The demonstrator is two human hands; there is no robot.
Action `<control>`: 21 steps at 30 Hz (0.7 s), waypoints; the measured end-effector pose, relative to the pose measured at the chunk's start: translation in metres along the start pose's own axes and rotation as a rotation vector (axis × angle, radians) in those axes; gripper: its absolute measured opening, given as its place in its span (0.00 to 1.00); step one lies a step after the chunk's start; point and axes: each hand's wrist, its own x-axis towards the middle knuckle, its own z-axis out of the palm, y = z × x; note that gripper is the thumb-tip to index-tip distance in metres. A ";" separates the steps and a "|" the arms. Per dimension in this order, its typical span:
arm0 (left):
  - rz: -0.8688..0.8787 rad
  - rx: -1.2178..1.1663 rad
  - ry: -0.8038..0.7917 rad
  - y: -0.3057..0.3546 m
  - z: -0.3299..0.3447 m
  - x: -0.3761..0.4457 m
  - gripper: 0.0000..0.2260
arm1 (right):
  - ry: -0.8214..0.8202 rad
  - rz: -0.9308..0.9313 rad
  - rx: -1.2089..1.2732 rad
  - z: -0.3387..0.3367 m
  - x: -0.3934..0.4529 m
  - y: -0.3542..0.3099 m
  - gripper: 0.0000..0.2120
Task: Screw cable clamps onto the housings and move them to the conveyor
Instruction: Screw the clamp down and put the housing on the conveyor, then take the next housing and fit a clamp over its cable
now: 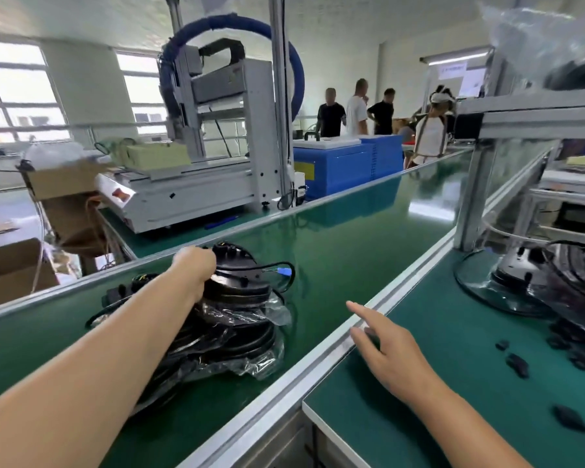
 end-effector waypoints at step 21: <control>0.889 0.885 0.156 0.017 0.123 -0.091 0.12 | 0.216 0.135 -0.079 -0.071 -0.062 0.027 0.13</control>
